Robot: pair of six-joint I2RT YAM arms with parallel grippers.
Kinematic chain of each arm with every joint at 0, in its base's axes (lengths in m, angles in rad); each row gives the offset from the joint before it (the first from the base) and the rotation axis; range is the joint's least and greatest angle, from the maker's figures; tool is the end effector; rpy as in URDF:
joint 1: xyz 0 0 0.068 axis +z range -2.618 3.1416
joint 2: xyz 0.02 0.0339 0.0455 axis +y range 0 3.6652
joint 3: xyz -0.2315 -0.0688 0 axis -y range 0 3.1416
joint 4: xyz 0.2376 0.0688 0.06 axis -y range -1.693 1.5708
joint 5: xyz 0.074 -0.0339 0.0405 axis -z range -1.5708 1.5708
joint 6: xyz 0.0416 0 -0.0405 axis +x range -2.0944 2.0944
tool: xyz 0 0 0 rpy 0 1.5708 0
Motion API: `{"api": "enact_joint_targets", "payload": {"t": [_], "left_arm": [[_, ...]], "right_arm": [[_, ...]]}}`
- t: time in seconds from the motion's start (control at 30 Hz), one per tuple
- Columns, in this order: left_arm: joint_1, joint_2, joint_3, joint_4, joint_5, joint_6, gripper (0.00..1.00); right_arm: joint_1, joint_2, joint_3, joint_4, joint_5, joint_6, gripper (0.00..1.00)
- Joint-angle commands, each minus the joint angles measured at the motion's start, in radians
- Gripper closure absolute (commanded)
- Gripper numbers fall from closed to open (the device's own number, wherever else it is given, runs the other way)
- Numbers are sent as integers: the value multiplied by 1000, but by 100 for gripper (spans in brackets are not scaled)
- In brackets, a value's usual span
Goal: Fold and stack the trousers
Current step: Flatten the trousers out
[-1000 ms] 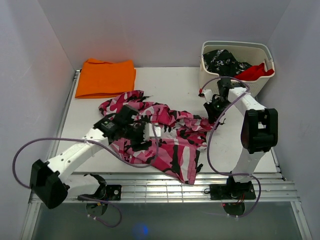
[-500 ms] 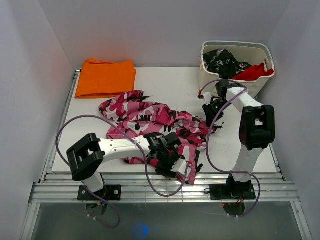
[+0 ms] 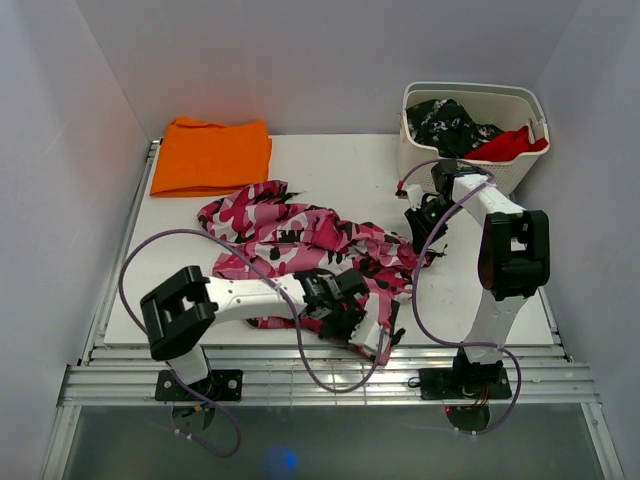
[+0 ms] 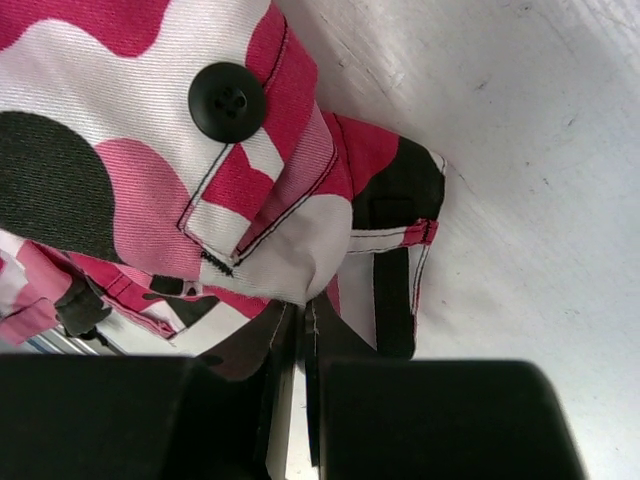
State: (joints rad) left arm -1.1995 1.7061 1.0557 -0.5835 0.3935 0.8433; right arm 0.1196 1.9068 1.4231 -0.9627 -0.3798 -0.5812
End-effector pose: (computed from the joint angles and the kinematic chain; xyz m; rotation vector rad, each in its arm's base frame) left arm 0.0990 -0.2982 0.1407 2.4487 1.3875 -0.6366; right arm 0.3442 0.0569 0.1629 -1.0256 2.7054 0.5001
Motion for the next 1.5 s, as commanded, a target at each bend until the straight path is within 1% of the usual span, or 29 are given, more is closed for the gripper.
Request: {"api": "enact_joint_targets", "payload": {"t": [0.0,0.03,0.07,0.13,0.17,0.23,0.27,0.3,0.33,0.37,0.43,0.47,0.57,0.6,0.67,0.7,0.73,0.77,0.83,0.87,0.9,0.97,1.0,1.03,1.07,1.13,1.17,1.3,1.47], "left_arm": [[197,-245,94,25,-22,-230,100],[198,-246,95,22,-22,-265,100],[328,-331,124,28,-22,-303,100],[487,-413,144,53,-39,-408,100],[652,-477,150,57,-45,-433,100],[815,-529,147,57,-67,-475,100],[969,-551,136,62,-82,-502,100],[1048,-595,101,71,-108,-509,100],[1121,-612,80,98,-122,-515,100],[1285,-628,60,114,-130,-529,100],[1435,-632,17,137,-110,-538,100],[1568,-628,3,142,-99,-540,100],[1745,-590,-34,134,-35,-515,100],[1768,-580,-43,129,-27,-485,100],[1784,-563,-71,120,-56,-451,100],[1786,-557,-82,117,-67,-434,100],[1786,-550,-85,97,-73,-409,100],[1787,-533,-85,88,-88,-408,100],[1787,-513,-76,38,-94,-403,92],[1787,-504,-72,30,-99,-408,86],[1787,-504,-71,21,-100,-412,71],[1787,-510,-69,2,-96,-429,54],[1787,-519,-65,-9,-64,-431,44],[1787,-523,-60,-33,-41,-432,41],[1787,-530,-54,-45,-12,-435,35],[1787,-549,-34,-67,80,-441,19],[1787,-554,-25,-71,111,-447,12],[1787,-553,42,-85,231,-493,9],[1787,-525,137,-107,306,-500,9]], "right_arm": [[-5,-12,-1,7,47,-32,92],[-6,-12,-6,12,61,-38,92],[-11,-18,-12,13,74,-46,92],[-15,-25,-29,18,113,-75,92],[-17,-29,-35,25,127,-83,92],[-23,-31,-41,27,163,-108,92],[-24,-31,-39,28,185,-115,92],[-26,-28,-35,30,196,-126,92],[-29,-25,-27,30,205,-132,92],[-31,-15,-7,28,216,-135,92],[-34,-2,23,22,248,-144,92],[-34,15,43,21,257,-146,92],[-34,60,138,-2,282,-146,92],[-32,73,196,-10,285,-138,92],[-28,101,264,-50,280,-102,77],[-28,104,302,-70,239,-85,65],[-28,104,369,-114,217,-68,43],[-28,92,396,-138,196,-45,36],[-34,65,407,-177,151,3,24],[-49,23,387,-203,139,17,22],[-61,-1,355,-214,109,32,21],[-106,-66,239,-249,78,43,20],[-148,-87,193,-266,-9,44,21],[-191,-106,147,-281,-58,38,22],[-208,-142,41,-287,-106,41,22],[-215,-175,-68,-260,-197,50,24],[-215,-204,-175,-227,-220,72,23],[-201,-206,-335,-20,-313,150,24],[-163,-157,-407,114,-355,196,25]]}}
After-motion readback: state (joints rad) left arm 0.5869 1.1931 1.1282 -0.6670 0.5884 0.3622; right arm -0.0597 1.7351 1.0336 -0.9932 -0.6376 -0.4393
